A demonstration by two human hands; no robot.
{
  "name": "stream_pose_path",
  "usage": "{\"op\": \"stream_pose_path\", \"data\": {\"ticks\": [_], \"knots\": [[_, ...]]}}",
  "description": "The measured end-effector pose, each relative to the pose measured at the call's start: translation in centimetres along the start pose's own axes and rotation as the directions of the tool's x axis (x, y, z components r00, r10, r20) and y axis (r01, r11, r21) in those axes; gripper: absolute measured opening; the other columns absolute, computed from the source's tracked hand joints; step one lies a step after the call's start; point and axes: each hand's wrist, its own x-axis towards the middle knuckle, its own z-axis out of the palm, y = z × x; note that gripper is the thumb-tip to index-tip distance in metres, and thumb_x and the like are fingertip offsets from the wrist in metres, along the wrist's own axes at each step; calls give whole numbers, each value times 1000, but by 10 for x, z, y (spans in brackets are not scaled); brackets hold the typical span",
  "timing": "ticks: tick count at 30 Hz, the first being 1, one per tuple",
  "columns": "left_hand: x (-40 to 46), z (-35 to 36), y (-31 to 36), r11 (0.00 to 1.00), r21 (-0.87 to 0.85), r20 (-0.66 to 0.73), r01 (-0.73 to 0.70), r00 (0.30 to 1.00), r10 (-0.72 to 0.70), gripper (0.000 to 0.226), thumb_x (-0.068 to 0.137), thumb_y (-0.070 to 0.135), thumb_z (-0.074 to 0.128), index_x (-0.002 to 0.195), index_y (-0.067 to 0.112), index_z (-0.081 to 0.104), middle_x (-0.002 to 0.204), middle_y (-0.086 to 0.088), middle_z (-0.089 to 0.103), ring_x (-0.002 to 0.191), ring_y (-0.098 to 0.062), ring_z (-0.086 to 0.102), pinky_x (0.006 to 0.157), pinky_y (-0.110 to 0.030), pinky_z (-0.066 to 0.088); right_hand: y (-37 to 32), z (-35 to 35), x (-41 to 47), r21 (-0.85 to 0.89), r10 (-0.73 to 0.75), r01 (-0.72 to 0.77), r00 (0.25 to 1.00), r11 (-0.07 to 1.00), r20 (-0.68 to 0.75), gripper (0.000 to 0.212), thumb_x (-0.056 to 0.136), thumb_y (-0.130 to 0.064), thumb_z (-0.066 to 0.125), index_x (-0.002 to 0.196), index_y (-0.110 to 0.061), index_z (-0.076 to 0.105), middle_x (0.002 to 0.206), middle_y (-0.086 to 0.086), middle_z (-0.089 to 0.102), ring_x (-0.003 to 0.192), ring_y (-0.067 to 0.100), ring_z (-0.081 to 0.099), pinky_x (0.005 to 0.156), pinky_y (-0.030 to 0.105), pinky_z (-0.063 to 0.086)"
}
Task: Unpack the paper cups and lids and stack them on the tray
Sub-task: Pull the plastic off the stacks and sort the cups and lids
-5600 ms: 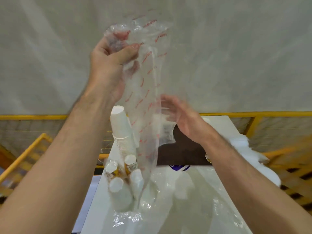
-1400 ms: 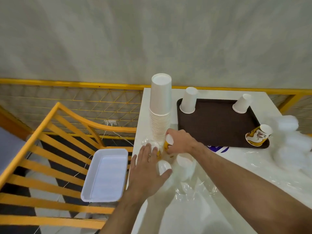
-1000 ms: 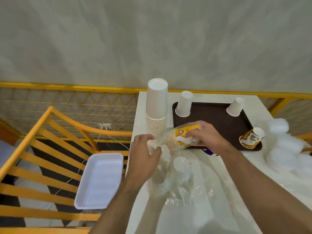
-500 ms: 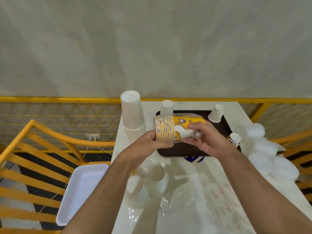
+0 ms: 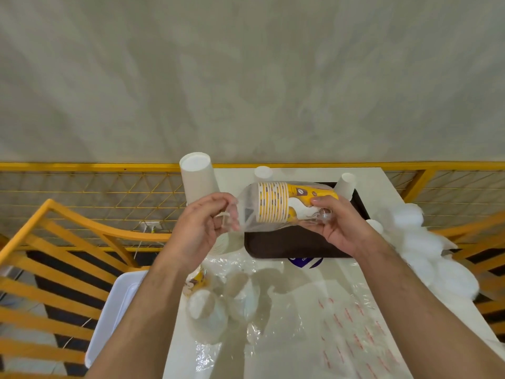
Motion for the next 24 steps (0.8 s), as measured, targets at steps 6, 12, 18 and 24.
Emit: {"op": "stream_pose_path", "data": {"ticks": [6,12,18,24], "knots": [[4,16,11,861,506,106,43,988,-111,28,89,28,73,64,16,69,60,-16,51,42,-14,40,55,-18,43,-3,2,2,11,-10,10,999,1000,47,45,76,-9,68,121,-13,59,111,12,74,103,30,72,81,44,62],[5,29,14,895,444,-34,31,999,-18,49,95,42,59,56,12,63,44,-9,43,34,-14,30,38,-19,29,-5,3,2,-4,-16,17,996,1000,87,49,77,-7,74,123,-12,59,113,13,73,104,31,72,76,41,63],[15,19,10,804,595,-254,-8,947,197,38,94,28,65,61,11,61,50,0,50,43,-12,40,51,-25,38,-5,-7,0,34,27,-32,991,999,131,54,69,-11,76,121,-13,60,114,13,72,101,31,72,71,38,64],[11,15,10,650,759,-295,-38,870,395,38,82,36,80,62,11,57,56,5,51,55,-7,43,54,-13,39,-2,-6,1,59,10,-17,995,998,104,42,75,-10,69,116,-15,61,112,12,73,102,30,73,72,38,64]]}}
